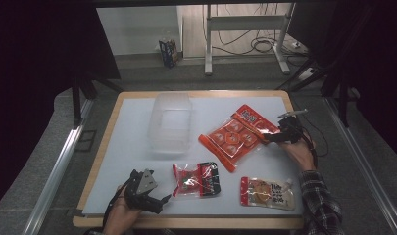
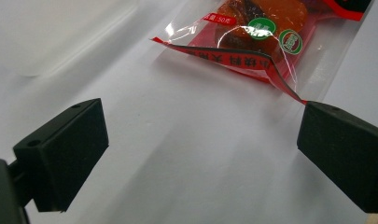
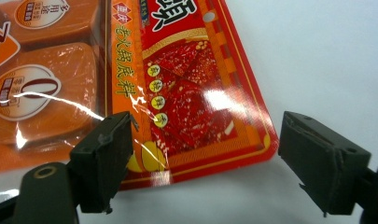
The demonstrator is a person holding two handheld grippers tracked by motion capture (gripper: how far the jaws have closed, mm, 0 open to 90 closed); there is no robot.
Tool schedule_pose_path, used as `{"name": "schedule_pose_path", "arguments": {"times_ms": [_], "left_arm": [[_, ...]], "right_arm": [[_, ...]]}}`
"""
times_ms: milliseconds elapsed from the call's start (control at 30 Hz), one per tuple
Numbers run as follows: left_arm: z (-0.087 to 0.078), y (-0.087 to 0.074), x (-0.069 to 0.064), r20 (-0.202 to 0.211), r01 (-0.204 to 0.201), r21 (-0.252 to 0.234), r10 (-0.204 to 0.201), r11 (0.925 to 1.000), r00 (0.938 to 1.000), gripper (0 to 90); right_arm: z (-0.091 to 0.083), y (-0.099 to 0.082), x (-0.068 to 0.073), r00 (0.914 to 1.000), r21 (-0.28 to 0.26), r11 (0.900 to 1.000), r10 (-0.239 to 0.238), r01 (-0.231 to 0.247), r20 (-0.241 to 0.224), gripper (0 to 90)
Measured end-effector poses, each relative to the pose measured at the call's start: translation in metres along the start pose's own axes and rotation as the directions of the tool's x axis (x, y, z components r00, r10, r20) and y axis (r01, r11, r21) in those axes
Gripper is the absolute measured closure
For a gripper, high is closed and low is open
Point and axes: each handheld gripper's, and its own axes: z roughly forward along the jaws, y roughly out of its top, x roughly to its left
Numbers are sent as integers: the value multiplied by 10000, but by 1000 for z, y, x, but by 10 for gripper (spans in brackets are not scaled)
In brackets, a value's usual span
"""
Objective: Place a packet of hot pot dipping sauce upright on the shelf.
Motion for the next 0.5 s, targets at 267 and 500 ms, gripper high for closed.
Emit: {"name": "schedule_pose_path", "arguments": {"times_ms": [267, 500], "left_arm": [[1, 0, -1, 9, -38, 24, 38, 10000, 10000, 18], [2, 1, -2, -2, -112, 70, 112, 9999, 9999, 18]], "right_arm": [[-12, 7, 4, 9991, -318, 9995, -100, 87, -400, 362], [-16, 13, 14, 9928, -231, 9990, -416, 392, -1126, 474]]}}
